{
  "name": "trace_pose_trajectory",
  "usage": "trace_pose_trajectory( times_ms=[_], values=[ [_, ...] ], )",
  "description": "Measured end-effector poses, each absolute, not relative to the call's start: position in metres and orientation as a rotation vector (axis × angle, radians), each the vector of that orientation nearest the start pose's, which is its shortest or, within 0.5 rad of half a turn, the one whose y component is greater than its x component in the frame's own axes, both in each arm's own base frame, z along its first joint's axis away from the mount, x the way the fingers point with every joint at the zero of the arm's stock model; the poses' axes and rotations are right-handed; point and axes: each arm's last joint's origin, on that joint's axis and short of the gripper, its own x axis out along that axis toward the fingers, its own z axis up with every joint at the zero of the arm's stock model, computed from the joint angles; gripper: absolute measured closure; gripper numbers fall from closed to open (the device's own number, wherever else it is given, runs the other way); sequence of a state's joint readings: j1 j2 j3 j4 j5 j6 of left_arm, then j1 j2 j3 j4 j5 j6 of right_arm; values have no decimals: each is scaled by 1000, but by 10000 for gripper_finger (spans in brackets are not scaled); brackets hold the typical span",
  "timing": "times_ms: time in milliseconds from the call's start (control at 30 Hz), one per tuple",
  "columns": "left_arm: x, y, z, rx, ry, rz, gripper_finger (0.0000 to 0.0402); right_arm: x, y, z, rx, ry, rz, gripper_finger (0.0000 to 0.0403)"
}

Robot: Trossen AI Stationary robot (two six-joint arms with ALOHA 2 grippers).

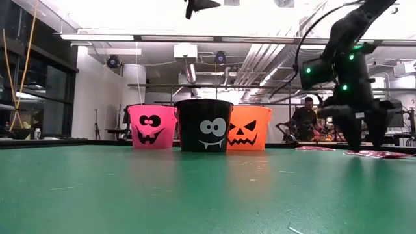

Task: Sort candy by brand, put in halloween buckets
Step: Put the red candy packet into the orange bucket

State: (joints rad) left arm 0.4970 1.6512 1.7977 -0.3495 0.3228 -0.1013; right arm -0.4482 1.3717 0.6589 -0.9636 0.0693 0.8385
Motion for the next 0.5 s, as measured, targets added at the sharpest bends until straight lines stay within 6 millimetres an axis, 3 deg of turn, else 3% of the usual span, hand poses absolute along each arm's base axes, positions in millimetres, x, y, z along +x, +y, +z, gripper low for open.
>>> trace_pose_trajectory(
  times_ms=[167,267,367,500],
  values=[
    [304,151,467,-207,126,86,204,166,-86,139,894,1499,-1114,125],
    [287,138,479,-218,124,44,204,169,-87,133,885,1532,-1080,153],
    [268,125,489,-209,135,34,204,172,-86,130,869,1544,-1034,227],
    [243,106,500,-199,149,39,204,174,-86,129,846,1542,-994,367]
  ],
)
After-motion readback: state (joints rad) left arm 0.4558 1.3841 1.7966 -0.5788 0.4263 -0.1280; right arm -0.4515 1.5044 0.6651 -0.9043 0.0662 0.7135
